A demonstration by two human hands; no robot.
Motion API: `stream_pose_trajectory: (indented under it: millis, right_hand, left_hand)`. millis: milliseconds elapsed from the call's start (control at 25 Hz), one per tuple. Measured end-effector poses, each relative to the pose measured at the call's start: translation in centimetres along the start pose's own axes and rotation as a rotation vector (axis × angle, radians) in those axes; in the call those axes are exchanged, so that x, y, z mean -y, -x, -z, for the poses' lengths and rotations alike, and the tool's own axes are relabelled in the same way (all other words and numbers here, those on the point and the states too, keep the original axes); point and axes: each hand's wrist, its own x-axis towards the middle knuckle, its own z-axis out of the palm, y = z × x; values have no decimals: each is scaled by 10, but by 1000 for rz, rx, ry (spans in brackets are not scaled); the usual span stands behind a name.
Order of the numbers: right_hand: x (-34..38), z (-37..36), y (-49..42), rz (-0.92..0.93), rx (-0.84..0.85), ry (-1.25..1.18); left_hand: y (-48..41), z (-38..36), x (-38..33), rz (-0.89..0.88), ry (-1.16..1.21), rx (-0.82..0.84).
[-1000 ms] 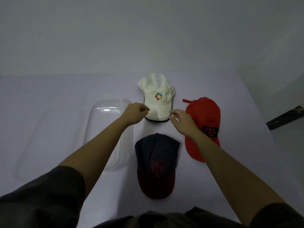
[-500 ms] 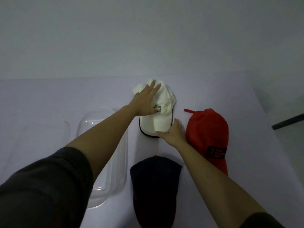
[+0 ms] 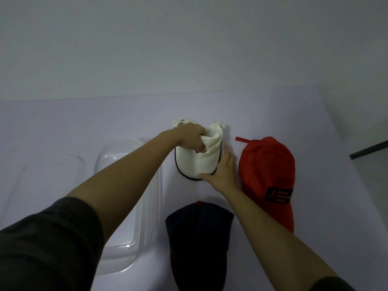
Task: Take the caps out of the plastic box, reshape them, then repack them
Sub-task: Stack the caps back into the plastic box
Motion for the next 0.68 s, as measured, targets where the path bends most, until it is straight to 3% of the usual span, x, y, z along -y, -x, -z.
stream_pose_trajectory:
  millis: [200,360,480,680]
  right_hand:
    - [5,12,-8,276,-83,285]
    - [15,40,-14,334,61,-153]
    - [32,59,-18,336,143,-297]
    - [55,59,-6,116,90,-636]
  left_hand:
    - [15,13,0,-121,105,178]
    - [27,23,2,-167,144,256]
    - [35,33,-4,-198,247,293]
    - [47,48,-2,-170,588,118]
